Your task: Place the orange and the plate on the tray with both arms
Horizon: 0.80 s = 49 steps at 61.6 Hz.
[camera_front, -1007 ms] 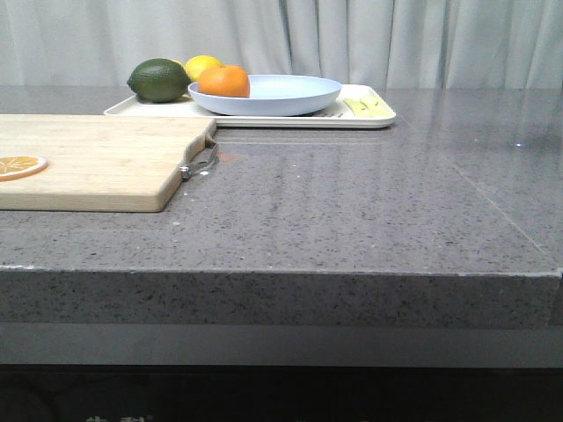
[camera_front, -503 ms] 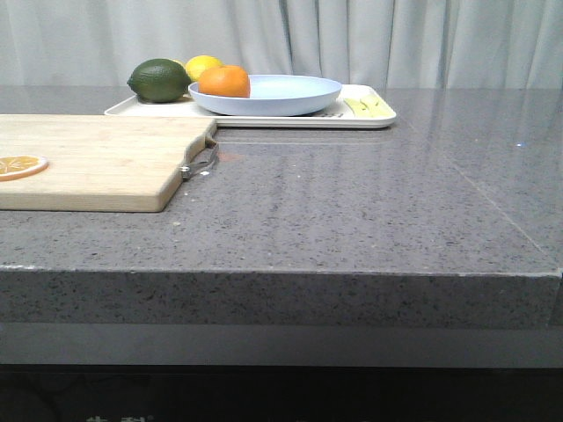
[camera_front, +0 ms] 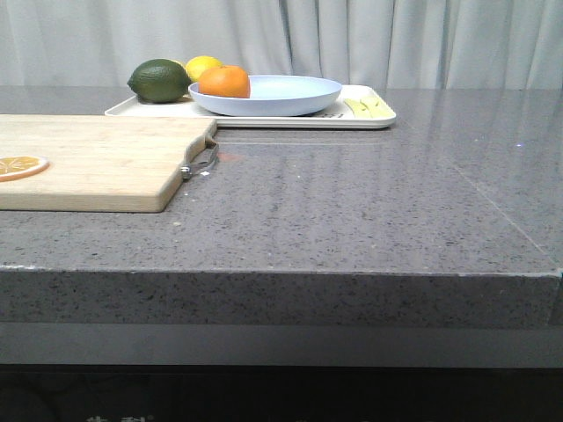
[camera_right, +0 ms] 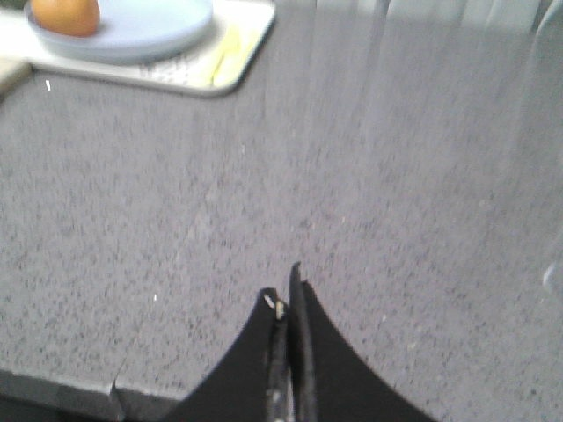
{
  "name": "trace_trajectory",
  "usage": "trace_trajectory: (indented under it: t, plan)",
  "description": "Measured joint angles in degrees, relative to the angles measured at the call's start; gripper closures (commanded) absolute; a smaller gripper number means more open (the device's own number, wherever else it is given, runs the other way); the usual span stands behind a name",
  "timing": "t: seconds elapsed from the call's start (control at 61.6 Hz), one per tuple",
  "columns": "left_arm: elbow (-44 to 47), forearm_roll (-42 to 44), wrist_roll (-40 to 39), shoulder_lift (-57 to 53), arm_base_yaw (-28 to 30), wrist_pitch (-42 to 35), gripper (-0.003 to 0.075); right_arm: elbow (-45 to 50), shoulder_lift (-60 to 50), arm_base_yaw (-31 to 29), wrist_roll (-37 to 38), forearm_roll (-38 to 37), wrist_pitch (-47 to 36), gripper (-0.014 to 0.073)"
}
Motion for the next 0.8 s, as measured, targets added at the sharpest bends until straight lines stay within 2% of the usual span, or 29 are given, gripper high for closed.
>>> trace_trajectory:
  t: [0.179,0.796]
  plan:
    - [0.0,0.0,0.0,0.0,0.0,0.0,0.0738,2.6,-6.8,0.0,-0.1,0.0,-2.9,0.0659]
    - [0.0,0.0,0.0,0.0,0.0,0.0,0.0738,2.8,-7.1,0.0,-0.1,0.0,-3.4,0.0659]
